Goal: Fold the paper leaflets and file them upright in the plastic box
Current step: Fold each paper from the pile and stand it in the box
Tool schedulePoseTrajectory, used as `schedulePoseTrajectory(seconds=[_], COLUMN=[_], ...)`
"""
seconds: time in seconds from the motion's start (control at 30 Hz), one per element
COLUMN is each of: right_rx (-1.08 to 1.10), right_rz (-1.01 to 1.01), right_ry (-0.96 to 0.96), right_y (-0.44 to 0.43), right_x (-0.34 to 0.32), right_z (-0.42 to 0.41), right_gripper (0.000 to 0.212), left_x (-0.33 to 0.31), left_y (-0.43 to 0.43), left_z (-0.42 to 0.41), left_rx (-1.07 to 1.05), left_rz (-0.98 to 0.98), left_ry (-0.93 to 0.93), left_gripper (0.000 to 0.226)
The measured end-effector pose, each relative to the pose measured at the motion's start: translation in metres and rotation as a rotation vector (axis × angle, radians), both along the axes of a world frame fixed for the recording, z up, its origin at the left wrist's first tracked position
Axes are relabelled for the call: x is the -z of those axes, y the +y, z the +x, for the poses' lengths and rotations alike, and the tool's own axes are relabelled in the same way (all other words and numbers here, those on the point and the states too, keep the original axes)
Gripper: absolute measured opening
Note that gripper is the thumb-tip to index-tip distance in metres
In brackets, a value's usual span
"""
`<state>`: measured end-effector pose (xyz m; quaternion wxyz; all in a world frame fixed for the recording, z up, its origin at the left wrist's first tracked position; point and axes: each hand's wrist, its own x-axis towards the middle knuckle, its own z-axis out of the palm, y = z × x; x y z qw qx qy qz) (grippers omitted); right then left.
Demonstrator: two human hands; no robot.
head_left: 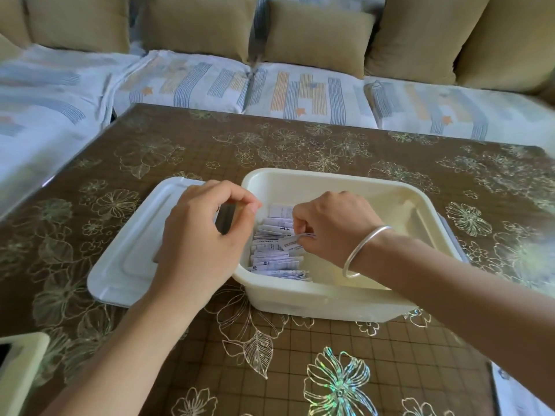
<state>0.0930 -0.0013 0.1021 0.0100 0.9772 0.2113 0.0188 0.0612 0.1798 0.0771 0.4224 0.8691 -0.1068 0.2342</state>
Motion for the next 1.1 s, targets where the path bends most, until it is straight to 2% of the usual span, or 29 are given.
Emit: schedulePoseTrajectory(seconds=[0.23,0.47,0.7,0.83,0.97,1.1], right_rx=[-0.025,0.000,-0.011,-0.025,0.022,0.054], right_rz=[-0.014,0.162,0.098,0.058,0.254,0.568], right_ry=[0.056,0.188,0.218,0.172,0.165,0.018], right_y=[0.013,0.021,0.018,0.018,0.004,-0.029], right_x=[0.003,0.016,0.013,0.011,-0.012,-0.045], right_z=[0.003,0.014,0.014,0.015,0.005,-0.040], right_gripper=[0.006,0.004,0.008,0.007,0.009,0.007], left_x=[0.001,0.000,-0.001,-0.003,-0.017,-0.033], left_y=[0.001,0.001,-0.001,-0.001,0.003,-0.009], left_z=[0.002,0.003,0.001,-0.002,-0.013,-0.037], left_rx=[0.010,0.013,0.003,-0.056,-0.054,0.018], left_rz=[-0.002,-0.004,0.005,0.047,0.028,0.010], left_ry=[-0.007,0.029,0.016,-0.095,-0.162,-0.207], left_gripper=[0.014,0.016,0.016,0.006,0.006,0.004])
